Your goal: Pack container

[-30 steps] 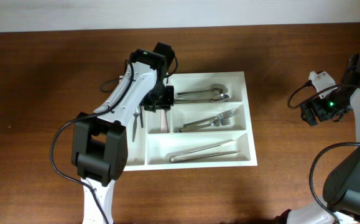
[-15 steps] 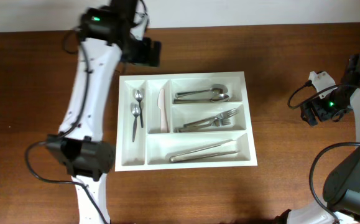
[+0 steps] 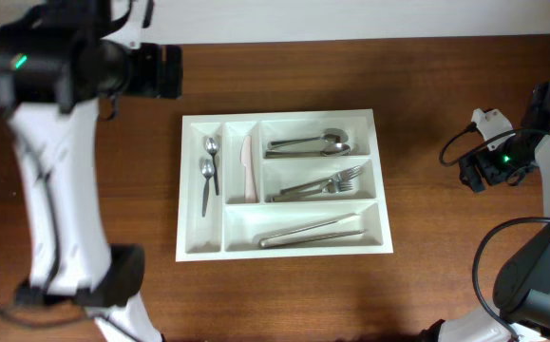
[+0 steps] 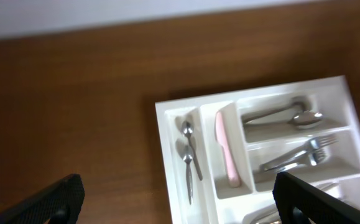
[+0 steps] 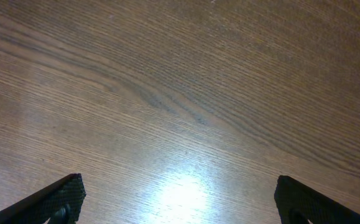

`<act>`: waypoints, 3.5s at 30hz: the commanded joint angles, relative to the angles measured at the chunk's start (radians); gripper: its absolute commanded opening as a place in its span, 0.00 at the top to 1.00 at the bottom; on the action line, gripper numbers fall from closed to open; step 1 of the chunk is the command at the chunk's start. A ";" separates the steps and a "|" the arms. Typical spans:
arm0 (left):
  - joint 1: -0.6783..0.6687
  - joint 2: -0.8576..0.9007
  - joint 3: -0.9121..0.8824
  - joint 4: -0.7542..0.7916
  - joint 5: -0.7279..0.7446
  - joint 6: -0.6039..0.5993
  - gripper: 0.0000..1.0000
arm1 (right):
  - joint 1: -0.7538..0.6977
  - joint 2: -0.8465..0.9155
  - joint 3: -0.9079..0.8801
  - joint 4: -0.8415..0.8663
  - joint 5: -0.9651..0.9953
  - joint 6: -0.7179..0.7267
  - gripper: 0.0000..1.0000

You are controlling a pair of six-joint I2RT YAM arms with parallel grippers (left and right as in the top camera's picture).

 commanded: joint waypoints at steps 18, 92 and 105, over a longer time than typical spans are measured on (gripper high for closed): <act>-0.002 -1.036 -0.924 0.077 0.025 -0.225 0.01 | 0.000 0.002 -0.006 0.000 -0.016 -0.007 0.01; 0.011 -1.934 -2.609 1.445 0.149 0.133 0.01 | 0.000 0.002 -0.006 0.000 -0.016 -0.007 0.01; 0.092 -1.934 -2.657 1.469 0.090 0.191 0.01 | 0.000 0.002 -0.006 0.000 -0.016 -0.007 0.01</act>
